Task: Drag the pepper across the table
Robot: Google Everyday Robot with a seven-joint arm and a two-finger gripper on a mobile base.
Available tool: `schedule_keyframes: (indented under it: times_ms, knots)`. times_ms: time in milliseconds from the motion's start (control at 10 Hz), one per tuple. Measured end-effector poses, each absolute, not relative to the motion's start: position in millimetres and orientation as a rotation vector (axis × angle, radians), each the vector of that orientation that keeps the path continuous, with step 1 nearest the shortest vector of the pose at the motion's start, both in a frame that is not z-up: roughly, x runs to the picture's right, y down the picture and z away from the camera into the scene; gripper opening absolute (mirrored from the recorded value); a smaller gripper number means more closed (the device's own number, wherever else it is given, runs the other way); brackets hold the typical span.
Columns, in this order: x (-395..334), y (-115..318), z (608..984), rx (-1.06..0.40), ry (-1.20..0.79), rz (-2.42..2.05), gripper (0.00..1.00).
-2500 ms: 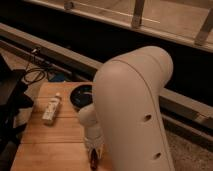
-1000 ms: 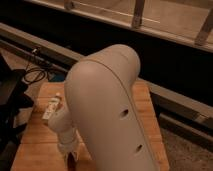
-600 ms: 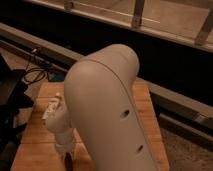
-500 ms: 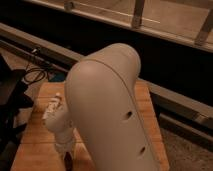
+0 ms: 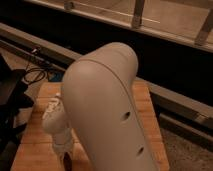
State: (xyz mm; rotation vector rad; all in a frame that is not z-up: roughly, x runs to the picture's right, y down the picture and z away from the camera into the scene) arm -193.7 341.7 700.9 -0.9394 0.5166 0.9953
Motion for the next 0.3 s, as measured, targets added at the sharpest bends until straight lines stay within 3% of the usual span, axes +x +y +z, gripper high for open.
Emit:
schedule_keyframes:
  times_ms: [300]
  knots:
    - [-198.7,339.8,702.0,-0.940,0.513,0.968,0.00]
